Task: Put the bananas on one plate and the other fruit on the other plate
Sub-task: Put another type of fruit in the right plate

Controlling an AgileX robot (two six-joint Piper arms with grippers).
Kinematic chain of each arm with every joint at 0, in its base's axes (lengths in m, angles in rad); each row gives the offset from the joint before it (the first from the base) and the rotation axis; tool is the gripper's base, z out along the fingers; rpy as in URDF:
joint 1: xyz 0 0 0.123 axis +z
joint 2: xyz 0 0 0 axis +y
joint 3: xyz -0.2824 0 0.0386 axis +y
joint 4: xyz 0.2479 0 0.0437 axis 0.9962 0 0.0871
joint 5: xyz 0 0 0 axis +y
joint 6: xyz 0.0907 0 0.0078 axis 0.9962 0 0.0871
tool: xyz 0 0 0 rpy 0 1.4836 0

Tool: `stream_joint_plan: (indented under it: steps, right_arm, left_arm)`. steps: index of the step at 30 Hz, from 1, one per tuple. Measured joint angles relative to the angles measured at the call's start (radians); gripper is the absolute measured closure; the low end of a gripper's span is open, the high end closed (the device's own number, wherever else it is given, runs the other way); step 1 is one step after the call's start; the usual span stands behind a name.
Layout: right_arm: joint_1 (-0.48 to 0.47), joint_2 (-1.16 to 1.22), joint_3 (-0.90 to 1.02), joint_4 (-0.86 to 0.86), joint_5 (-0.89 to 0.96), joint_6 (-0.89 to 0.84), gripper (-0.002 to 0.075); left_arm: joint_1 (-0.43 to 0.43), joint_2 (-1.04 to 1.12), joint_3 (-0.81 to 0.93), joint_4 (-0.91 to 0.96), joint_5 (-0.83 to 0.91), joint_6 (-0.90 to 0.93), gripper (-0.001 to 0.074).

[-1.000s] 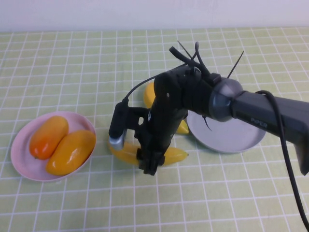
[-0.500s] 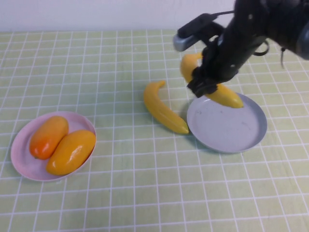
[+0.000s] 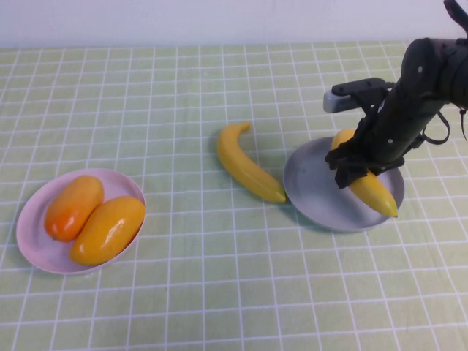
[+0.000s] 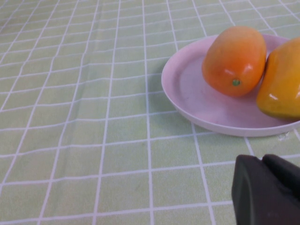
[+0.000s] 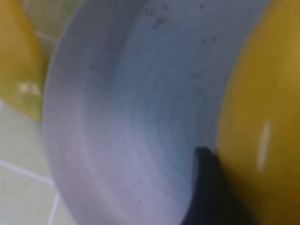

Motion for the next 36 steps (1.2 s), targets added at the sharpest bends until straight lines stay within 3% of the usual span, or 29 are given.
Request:
stream_joint_plan:
  steps: [13,19,26,32,36]
  right_arm:
    - [0.0,0.021,0.022,-0.005,-0.018,0.063,0.0414]
    - [0.0,0.033,-0.008,-0.04,0.076,0.136,0.0251]
    - [0.0,0.036,-0.218,-0.045,0.215,0.169,0.0232]
    - [0.022,0.036,-0.342,0.129,0.215,0.016,0.0242]
    - [0.108,0.038,-0.345,0.148,0.141,-0.136,0.0242]
  left_arm:
    - [0.0,0.0,0.0,0.0,0.0,0.0,0.0736]
    - [0.0,0.0,0.0,0.0,0.0,0.0,0.0736]
    - [0.0,0.0,0.0,0.0,0.0,0.0,0.0736]
    - [0.0,0.0,0.0,0.0,0.0,0.0,0.0736]
    - [0.0,0.0,0.0,0.0,0.0,0.0,0.0736]
